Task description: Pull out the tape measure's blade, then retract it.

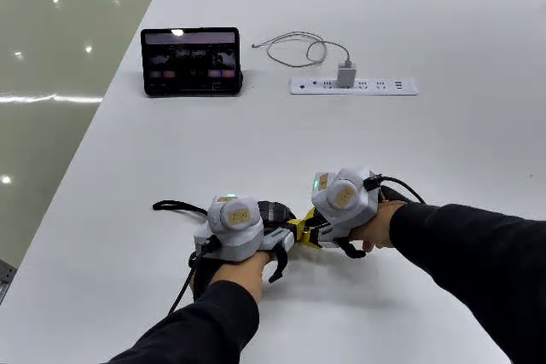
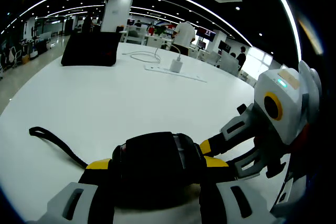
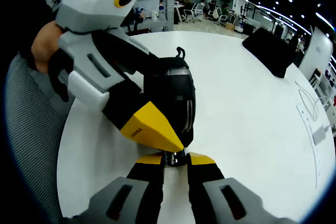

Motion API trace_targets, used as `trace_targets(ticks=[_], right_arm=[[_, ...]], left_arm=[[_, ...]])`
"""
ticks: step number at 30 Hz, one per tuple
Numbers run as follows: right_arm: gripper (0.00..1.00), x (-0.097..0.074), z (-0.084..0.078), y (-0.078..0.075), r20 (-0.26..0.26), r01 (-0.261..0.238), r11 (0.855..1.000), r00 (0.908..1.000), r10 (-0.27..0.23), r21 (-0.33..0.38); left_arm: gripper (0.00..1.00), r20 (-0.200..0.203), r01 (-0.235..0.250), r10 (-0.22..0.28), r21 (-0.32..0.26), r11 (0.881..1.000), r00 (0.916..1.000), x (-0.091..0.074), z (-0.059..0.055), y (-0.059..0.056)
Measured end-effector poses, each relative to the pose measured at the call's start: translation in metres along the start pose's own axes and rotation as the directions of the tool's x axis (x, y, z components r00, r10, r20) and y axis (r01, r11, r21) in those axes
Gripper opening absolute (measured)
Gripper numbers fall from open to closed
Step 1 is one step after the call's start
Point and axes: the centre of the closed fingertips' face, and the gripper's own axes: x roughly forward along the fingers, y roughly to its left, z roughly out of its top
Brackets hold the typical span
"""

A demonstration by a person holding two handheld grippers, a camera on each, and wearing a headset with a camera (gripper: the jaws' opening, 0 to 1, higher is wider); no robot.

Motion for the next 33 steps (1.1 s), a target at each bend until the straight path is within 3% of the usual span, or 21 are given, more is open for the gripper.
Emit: trace_targets(ticks=[2,5,13,33], right_arm=[[0.12,-0.0005,-0.0042,-0.0009,-0.009,0.001,0.998,1.0000,0.000,0.066],[0.12,-0.0015,-0.0051,-0.0008,-0.008,-0.001,0.997,1.0000,0.002,0.082],[0.11,0.0033,0.0016,0.0007,0.001,-0.009,0.998,1.0000,0.009,0.068],[0.11,0.0016,0.0007,0.0016,-0.005,-0.006,0.995,1.0000,0.006,0.104]], left_arm=[[0.61,0.001,0.000,0.000,0.000,1.000,1.0000,-0.0001,0.0002,0.0000],[0.61,0.003,0.000,0.000,-0.002,1.000,1.0000,-0.0001,0.0002,0.0000],[0.61,0.001,0.002,-0.002,-0.006,1.000,1.0000,0.0001,0.0001,0.0005],[0.61,0.001,-0.003,0.003,-0.002,1.000,1.0000,-0.0001,0.0003,-0.0003]])
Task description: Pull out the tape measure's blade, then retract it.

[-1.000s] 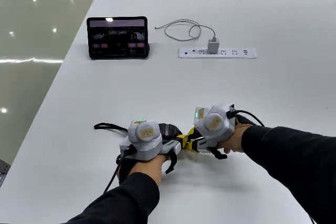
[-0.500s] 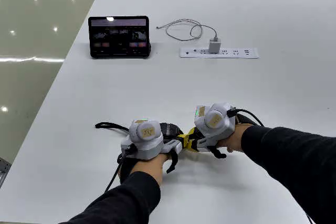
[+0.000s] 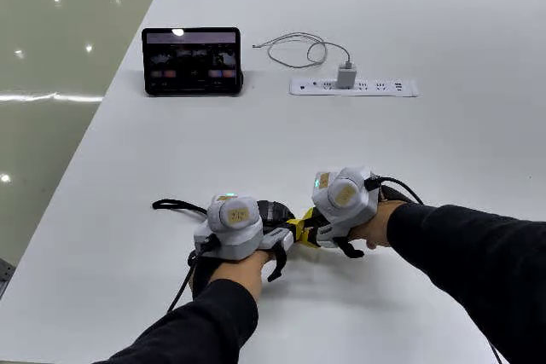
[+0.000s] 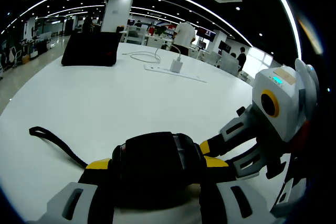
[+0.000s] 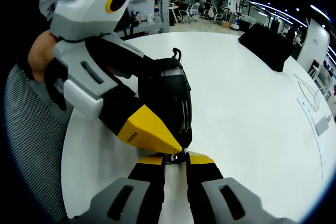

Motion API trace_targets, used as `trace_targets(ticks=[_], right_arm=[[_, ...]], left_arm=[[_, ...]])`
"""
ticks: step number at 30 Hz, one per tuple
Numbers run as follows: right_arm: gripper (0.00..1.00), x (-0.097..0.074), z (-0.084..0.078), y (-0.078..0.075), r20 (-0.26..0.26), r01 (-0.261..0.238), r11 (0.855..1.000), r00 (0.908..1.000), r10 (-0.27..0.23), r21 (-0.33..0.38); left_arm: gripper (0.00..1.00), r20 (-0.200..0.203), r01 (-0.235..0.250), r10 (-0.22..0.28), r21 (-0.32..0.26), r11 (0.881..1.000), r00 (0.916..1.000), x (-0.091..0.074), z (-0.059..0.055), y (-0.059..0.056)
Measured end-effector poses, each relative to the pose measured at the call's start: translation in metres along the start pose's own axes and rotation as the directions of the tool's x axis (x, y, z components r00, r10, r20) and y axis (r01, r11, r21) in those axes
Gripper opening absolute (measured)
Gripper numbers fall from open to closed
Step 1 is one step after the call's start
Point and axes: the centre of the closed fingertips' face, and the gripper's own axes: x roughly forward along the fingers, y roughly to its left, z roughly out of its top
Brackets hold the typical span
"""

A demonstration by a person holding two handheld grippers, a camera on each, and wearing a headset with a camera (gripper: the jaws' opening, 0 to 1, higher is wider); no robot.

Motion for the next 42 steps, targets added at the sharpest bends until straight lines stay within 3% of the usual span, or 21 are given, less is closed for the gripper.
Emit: trace_targets(ticks=[13,21,30,36,42], right_arm=[[0.11,-0.0006,0.0000,-0.0007,0.002,0.004,1.000,1.0000,-0.004,0.007],[0.11,-0.0005,0.0006,-0.0006,-0.006,-0.002,1.000,1.0000,0.002,0.013],[0.12,0.0005,0.0009,0.0003,-0.030,-0.019,0.999,0.9994,0.018,-0.041],[0.12,0.0002,0.0003,0.0001,-0.024,-0.002,0.999,0.9997,0.001,-0.051],[0.22,-0.0020,0.0017,0.0004,-0.005,-0.004,1.000,1.0000,0.004,-0.017]], left_arm=[[0.62,0.000,0.003,-0.003,0.003,1.000,1.0000,0.0003,-0.0001,-0.0002],[0.63,0.032,-0.003,0.003,0.004,1.000,0.9995,-0.0006,0.0017,-0.0005],[0.63,0.030,-0.005,0.005,0.015,1.000,0.9995,-0.0009,0.0021,-0.0004],[0.63,0.039,-0.007,0.006,0.013,1.000,0.9992,-0.0014,0.0020,-0.0004],[0.64,0.020,0.014,-0.014,-0.013,1.000,0.9997,0.0001,0.0013,0.0001]])
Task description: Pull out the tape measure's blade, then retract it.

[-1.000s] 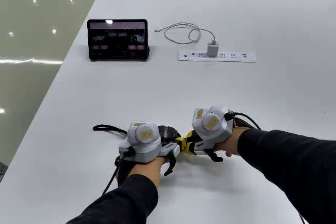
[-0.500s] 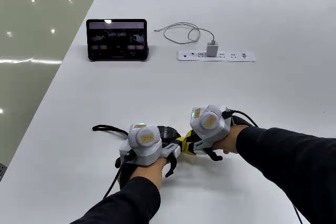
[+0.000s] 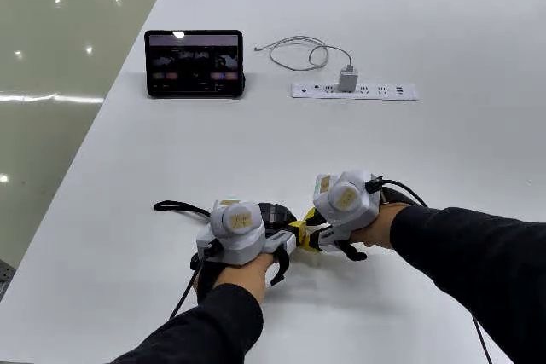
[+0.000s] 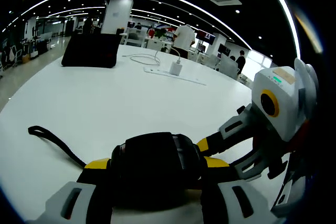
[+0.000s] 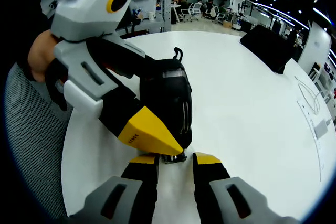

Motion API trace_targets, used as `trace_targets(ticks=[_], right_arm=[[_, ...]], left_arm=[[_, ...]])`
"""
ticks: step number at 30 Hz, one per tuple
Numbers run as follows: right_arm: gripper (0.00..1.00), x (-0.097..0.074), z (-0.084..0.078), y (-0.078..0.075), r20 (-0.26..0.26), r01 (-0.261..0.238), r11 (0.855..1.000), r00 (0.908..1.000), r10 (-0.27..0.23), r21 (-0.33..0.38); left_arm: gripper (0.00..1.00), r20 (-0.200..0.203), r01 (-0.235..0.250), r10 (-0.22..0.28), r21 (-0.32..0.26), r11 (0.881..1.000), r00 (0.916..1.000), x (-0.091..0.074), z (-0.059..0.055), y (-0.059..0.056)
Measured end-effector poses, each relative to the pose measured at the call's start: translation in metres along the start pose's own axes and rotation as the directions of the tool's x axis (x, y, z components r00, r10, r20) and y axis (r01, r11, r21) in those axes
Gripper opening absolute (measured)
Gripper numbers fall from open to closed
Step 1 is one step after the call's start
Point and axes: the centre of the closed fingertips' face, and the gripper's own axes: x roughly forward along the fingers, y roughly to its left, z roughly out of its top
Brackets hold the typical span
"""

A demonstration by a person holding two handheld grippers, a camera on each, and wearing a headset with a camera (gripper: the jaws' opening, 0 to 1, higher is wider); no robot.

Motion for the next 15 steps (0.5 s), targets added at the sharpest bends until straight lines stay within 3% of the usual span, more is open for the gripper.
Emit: trace_targets(ticks=[4,12,15], right_arm=[[0.35,-0.0004,-0.0007,0.0018,-0.001,-0.003,1.000,1.0000,0.003,0.012],[0.47,-0.0030,-0.0046,0.0047,-0.012,-0.008,0.999,0.9999,0.009,0.035],[0.56,-0.0034,-0.0028,0.0064,-0.003,-0.014,0.998,0.9999,0.014,0.054]], left_arm=[[0.64,-0.002,0.007,-0.007,-0.016,1.000,1.0000,-0.0008,-0.0010,-0.0007],[0.70,0.006,-0.006,0.006,0.008,1.000,1.0000,-0.0018,0.0009,0.0043],[0.71,0.005,-0.006,0.006,0.004,1.000,1.0000,-0.0029,0.0005,0.0048]])
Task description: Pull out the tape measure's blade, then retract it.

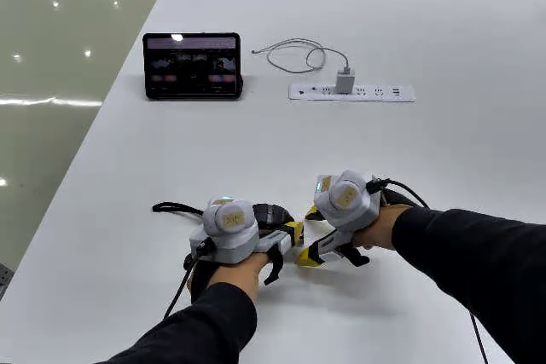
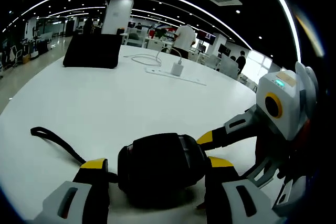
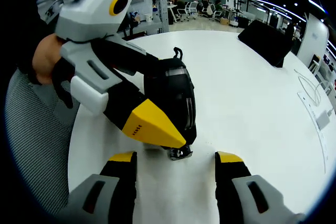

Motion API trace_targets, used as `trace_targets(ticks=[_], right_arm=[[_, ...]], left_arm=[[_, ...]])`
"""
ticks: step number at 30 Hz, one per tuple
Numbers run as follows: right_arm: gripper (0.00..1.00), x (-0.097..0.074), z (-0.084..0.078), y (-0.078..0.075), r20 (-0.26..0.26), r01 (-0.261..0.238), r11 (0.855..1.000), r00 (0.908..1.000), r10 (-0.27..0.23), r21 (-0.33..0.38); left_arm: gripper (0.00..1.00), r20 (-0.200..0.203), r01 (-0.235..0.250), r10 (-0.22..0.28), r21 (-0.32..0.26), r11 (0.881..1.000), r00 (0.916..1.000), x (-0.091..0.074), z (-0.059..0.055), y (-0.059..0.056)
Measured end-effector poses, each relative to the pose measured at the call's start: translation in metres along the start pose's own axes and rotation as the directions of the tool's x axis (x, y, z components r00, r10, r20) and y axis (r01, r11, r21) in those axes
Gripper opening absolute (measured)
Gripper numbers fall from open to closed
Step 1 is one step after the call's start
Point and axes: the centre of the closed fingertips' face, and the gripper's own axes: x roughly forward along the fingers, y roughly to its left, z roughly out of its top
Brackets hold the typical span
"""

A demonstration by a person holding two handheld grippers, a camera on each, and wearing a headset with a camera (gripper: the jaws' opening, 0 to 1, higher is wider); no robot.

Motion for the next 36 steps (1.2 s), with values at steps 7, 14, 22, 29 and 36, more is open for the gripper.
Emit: trace_targets(ticks=[7,14,22,29,36], right_arm=[[0.78,-0.002,-0.001,0.002,-0.011,0.007,0.999,0.9999,-0.007,0.053],[0.88,-0.004,0.000,0.007,-0.004,-0.004,0.998,1.0000,0.004,0.059],[0.93,-0.006,0.004,0.013,0.005,-0.010,0.998,0.9999,0.009,0.068],[0.96,-0.014,0.007,0.015,0.040,0.014,0.996,0.9991,-0.018,0.085],[1.00,-0.023,0.006,0.016,0.086,0.041,0.991,0.9949,-0.053,0.128]], left_arm=[[0.73,-0.015,-0.003,0.004,0.028,1.000,0.9999,-0.003,-0.004,0.003],[0.92,-0.015,-0.024,0.024,0.032,0.999,0.9996,-0.005,-0.006,0.009],[1.00,-0.018,-0.031,0.032,0.036,0.999,0.9993,-0.008,-0.006,0.010],[1.00,-0.023,0.049,-0.047,0.105,0.993,0.9986,-0.013,-0.010,0.004],[1.00,-0.032,0.054,-0.047,0.292,0.955,0.9984,-0.027,-0.010,0.020]])
